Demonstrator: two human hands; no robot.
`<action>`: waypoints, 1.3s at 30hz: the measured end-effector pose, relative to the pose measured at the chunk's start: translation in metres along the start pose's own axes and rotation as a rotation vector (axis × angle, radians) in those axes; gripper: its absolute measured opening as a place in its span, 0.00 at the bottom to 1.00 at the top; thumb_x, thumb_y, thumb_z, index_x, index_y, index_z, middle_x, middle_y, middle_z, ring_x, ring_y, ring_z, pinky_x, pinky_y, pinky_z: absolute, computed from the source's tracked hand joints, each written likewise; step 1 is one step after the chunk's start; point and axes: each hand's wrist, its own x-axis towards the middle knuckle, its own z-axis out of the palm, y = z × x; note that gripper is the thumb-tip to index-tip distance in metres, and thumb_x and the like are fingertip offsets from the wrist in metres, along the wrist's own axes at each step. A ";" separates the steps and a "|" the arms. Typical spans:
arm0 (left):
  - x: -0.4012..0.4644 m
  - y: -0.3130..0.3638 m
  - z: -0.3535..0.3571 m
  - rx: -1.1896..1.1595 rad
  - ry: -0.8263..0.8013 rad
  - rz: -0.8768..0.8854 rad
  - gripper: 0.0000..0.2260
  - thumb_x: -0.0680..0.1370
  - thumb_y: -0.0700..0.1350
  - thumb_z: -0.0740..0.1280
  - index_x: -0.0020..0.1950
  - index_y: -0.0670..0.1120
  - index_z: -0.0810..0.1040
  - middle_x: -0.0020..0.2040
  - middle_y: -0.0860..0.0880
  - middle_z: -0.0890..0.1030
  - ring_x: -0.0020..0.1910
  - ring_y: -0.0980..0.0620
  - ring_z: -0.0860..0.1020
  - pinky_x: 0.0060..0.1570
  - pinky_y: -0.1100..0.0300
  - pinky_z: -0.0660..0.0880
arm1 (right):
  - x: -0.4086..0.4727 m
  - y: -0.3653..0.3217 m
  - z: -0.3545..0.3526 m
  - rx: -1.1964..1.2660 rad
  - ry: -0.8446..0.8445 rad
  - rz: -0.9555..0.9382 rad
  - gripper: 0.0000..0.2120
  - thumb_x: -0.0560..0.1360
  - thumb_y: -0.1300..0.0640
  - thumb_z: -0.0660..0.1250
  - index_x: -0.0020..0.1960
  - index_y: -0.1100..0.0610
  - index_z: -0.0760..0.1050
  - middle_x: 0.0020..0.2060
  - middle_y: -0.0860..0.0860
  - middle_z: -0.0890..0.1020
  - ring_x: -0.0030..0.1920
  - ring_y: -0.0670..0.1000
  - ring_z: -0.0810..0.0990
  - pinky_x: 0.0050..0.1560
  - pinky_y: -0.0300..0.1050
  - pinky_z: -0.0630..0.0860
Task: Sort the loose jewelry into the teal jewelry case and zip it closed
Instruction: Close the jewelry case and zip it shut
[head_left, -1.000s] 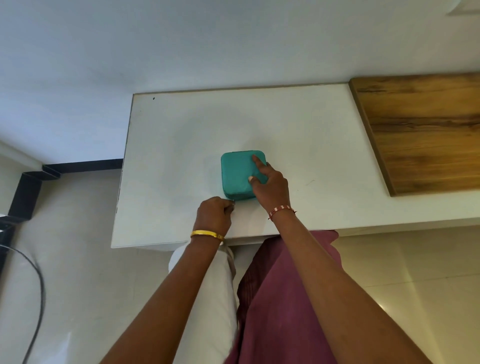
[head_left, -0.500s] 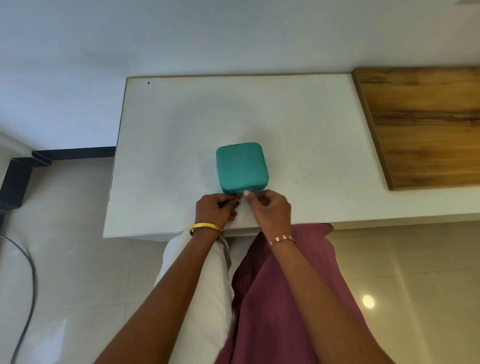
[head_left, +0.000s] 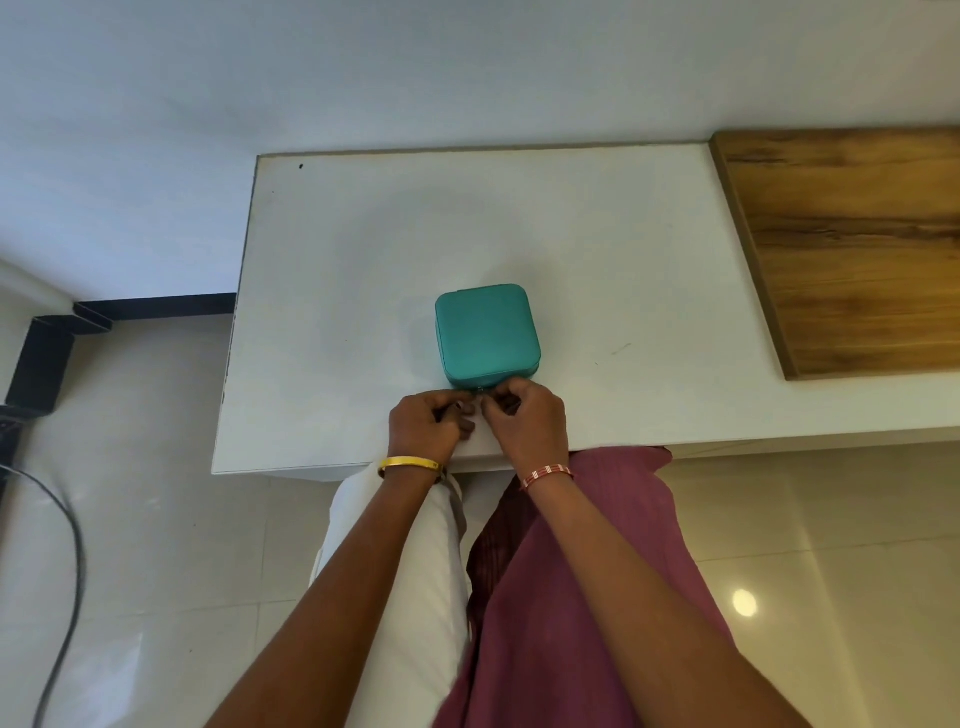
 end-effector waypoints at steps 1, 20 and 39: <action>0.000 -0.001 0.000 -0.019 0.069 -0.008 0.10 0.74 0.33 0.63 0.52 0.39 0.80 0.47 0.40 0.83 0.40 0.46 0.80 0.52 0.56 0.77 | 0.000 0.000 0.000 -0.009 0.003 -0.006 0.06 0.71 0.58 0.69 0.42 0.61 0.79 0.39 0.56 0.83 0.40 0.53 0.80 0.40 0.41 0.74; 0.007 0.008 0.007 -0.036 0.152 0.259 0.28 0.75 0.48 0.66 0.72 0.46 0.60 0.65 0.42 0.73 0.60 0.44 0.75 0.53 0.58 0.74 | 0.004 0.010 -0.030 0.027 0.133 0.085 0.02 0.69 0.64 0.69 0.39 0.63 0.77 0.30 0.51 0.77 0.32 0.49 0.74 0.28 0.26 0.65; 0.013 0.005 0.009 0.005 0.149 0.285 0.30 0.71 0.51 0.61 0.72 0.44 0.60 0.61 0.38 0.76 0.58 0.39 0.75 0.54 0.58 0.72 | 0.089 0.003 -0.055 -0.173 0.111 -0.099 0.04 0.71 0.63 0.68 0.42 0.64 0.79 0.39 0.58 0.83 0.37 0.50 0.76 0.31 0.27 0.64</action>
